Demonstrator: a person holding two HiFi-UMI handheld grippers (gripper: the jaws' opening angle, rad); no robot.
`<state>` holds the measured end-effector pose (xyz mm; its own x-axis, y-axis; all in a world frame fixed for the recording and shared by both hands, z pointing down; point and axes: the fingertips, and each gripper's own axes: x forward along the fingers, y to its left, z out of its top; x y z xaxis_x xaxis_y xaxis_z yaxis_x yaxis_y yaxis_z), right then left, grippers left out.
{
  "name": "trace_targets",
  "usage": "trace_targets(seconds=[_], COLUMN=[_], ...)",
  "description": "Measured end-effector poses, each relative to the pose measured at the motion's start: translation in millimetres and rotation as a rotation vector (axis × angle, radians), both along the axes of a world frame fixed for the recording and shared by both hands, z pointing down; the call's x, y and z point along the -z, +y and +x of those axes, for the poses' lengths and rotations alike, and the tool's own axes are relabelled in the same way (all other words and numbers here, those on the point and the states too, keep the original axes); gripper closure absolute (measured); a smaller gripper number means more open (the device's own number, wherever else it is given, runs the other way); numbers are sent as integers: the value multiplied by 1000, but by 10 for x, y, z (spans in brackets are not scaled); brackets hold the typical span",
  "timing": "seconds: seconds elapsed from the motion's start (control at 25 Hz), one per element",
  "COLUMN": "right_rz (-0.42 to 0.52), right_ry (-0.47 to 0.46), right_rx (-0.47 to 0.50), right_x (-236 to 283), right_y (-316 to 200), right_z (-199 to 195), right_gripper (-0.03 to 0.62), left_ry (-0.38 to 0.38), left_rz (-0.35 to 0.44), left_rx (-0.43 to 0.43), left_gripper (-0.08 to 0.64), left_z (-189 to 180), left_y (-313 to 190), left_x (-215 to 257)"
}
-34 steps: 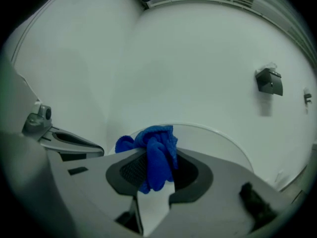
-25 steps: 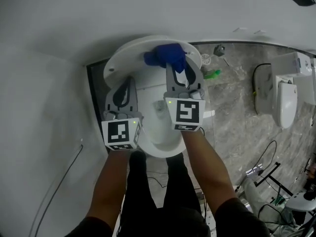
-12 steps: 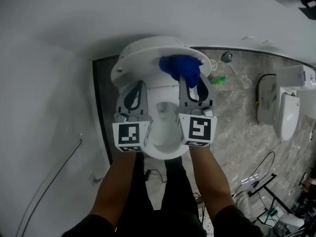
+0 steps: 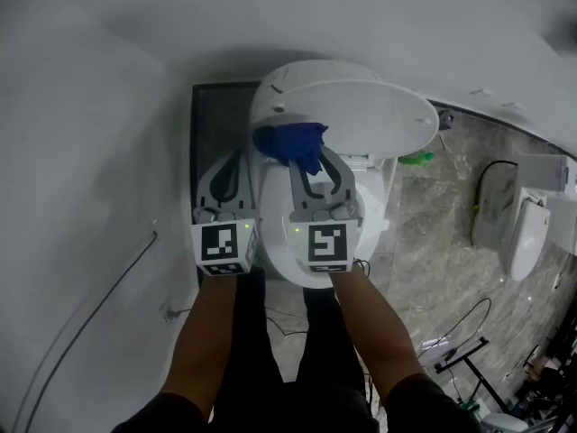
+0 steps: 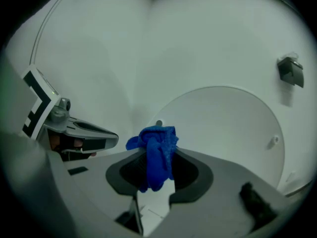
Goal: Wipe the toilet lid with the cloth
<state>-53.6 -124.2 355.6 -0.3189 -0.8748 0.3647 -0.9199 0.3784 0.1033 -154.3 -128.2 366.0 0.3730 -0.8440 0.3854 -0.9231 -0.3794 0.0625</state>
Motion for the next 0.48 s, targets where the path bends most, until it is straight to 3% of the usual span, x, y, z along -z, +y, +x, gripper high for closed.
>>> trace_targets(seconds=[0.28, 0.48], right_rz=[-32, -25], right_ry=[-6, 19], right_rx=[-12, -71], right_x=[-106, -94], right_y=[-359, -466], right_z=[-204, 26], right_gripper=[480, 480], left_ry=[-35, -26], left_rz=[6, 5], left_rx=[-6, -27], left_gripper=[551, 551], left_z=[-281, -122], left_y=[-117, -156], left_x=[-5, 16])
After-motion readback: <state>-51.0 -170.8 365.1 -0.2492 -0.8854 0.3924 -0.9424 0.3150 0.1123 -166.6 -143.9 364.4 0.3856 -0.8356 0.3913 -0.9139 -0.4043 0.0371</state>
